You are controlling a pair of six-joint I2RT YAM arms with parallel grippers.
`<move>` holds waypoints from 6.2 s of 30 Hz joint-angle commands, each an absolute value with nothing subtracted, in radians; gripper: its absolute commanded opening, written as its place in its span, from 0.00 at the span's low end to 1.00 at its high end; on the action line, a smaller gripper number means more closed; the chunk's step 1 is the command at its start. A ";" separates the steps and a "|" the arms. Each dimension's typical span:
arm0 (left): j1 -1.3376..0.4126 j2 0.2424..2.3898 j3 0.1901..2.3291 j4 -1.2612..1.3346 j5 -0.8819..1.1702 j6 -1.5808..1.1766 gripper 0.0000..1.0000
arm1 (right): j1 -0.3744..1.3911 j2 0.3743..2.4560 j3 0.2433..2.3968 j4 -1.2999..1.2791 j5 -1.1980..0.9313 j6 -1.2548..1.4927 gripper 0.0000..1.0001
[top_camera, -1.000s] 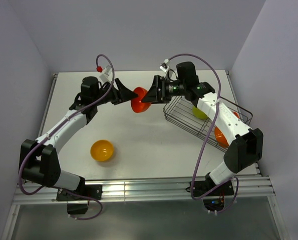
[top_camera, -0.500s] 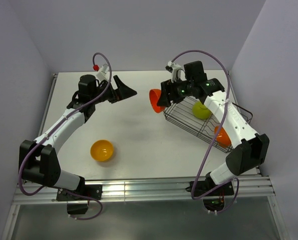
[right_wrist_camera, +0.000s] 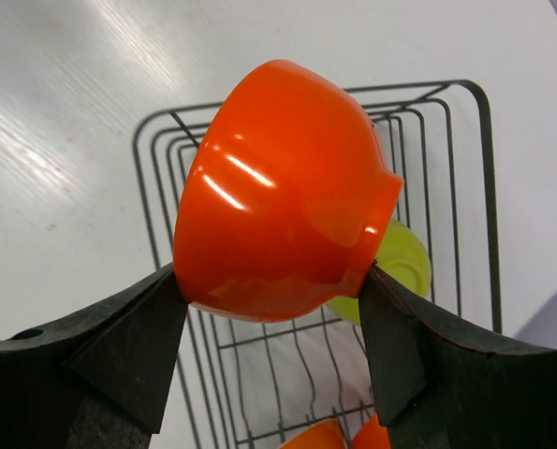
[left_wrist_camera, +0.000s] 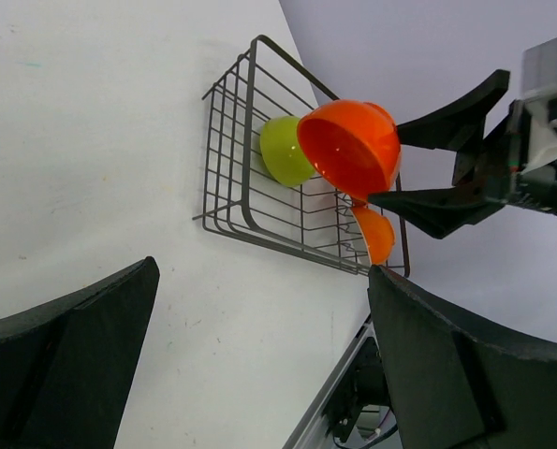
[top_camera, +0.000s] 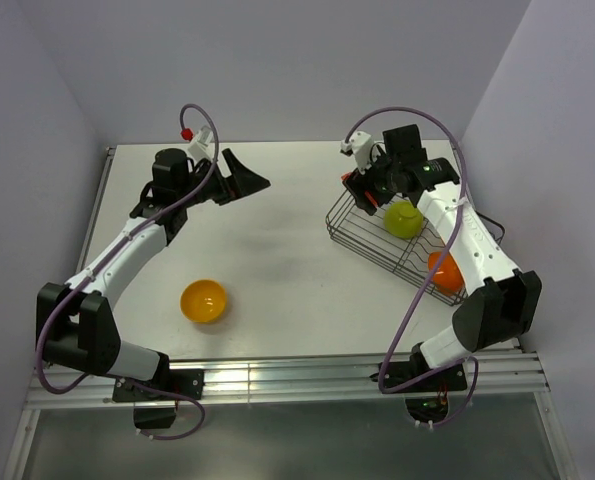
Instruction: Load the bowls into the dish rack
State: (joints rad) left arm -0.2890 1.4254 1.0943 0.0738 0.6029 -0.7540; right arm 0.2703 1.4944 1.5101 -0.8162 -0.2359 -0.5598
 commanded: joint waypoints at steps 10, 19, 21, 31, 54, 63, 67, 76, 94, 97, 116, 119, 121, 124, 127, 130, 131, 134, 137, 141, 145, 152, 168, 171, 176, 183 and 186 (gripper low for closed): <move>-0.261 1.376 1.104 0.098 0.584 -0.756 0.99 | 0.265 1.517 1.390 -0.675 -0.055 -0.773 0.00; -0.241 1.359 1.088 0.120 0.578 -0.772 1.00 | 0.267 1.565 1.338 -0.641 -0.011 -0.821 0.00; -0.239 1.361 1.086 0.123 0.586 -0.776 0.99 | 0.270 1.574 1.330 -0.627 -0.003 -0.830 0.00; -0.229 1.356 1.088 0.129 0.595 -0.779 1.00 | 0.304 1.609 1.253 -0.548 0.066 -0.917 0.00; -0.221 1.379 1.118 0.115 0.600 -0.776 0.99 | 0.368 1.620 1.121 -0.370 0.175 -0.994 0.00; -0.219 1.391 1.130 0.112 0.606 -0.778 1.00 | 0.380 1.655 1.112 -0.359 0.201 -0.982 0.00; -0.218 1.397 1.137 0.106 0.606 -0.775 0.99 | 0.380 1.672 1.117 -0.348 0.207 -0.971 0.01; -0.215 1.397 1.137 0.103 0.607 -0.772 0.99 | 0.380 1.678 1.141 -0.385 0.193 -0.937 0.62; -0.209 1.394 1.135 0.106 0.611 -0.769 0.99 | 0.379 1.640 1.184 -0.451 0.166 -0.933 1.00; -0.207 1.396 1.138 0.107 0.612 -0.768 1.00 | 0.377 1.625 1.184 -0.466 0.152 -0.948 1.00; -0.195 1.404 1.140 0.126 0.629 -0.790 1.00 | 0.359 1.606 1.284 -0.623 -0.024 -0.885 0.86; -0.193 1.399 1.135 0.127 0.632 -0.788 0.99 | 0.327 1.647 1.365 -0.701 -0.115 -0.801 0.61; -0.192 1.394 1.134 0.124 0.632 -0.784 0.99 | 0.282 1.664 1.433 -0.760 -0.170 -0.752 0.51; -0.192 1.388 1.126 0.127 0.632 -0.779 0.99 | 0.218 1.692 1.508 -0.845 -0.290 -0.649 0.31; -0.192 1.396 1.120 0.136 0.638 -0.787 0.99 | 0.169 1.706 1.554 -0.896 -0.379 -0.592 0.18; -0.192 1.399 1.121 0.141 0.638 -0.792 0.99 | 0.144 1.716 1.588 -0.957 -0.454 -0.557 0.00; -0.192 1.401 1.123 0.138 0.640 -0.792 0.99 | 0.143 1.724 1.594 -0.974 -0.472 -0.552 0.00; -0.192 1.401 1.129 0.132 0.638 -0.787 0.99 | 0.143 1.741 1.612 -1.038 -0.535 -0.529 0.00; -0.192 1.399 1.129 0.135 0.640 -0.788 0.99 | 0.146 1.755 1.608 -1.063 -0.551 -0.503 0.00; -0.192 1.394 1.121 0.138 0.640 -0.787 0.99 | 0.153 1.738 1.548 -1.011 -0.522 -0.485 0.00; -0.192 1.394 1.131 0.126 0.634 -0.781 1.00 | 0.178 1.735 1.514 -0.967 -0.482 -0.477 0.00; -0.192 1.393 1.134 0.127 0.632 -0.784 0.99 | 0.192 1.770 1.517 -0.948 -0.468 -0.472 0.00; -0.190 1.404 1.163 0.101 0.632 -0.765 1.00 | 0.259 1.821 1.488 -0.897 -0.387 -0.523 0.10; -0.189 1.408 1.160 0.104 0.634 -0.767 1.00 | 0.264 1.825 1.480 -0.882 -0.362 -0.529 0.21; -0.189 1.416 1.172 0.103 0.635 -0.770 1.00 | 0.270 1.819 1.462 -0.854 -0.330 -0.537 0.39; -0.189 1.422 1.175 0.101 0.635 -0.773 1.00 | 0.275 1.809 1.447 -0.815 -0.291 -0.534 0.67; -0.189 1.419 1.172 0.104 0.637 -0.772 1.00 | 0.275 1.801 1.434 -0.790 -0.276 -0.531 0.88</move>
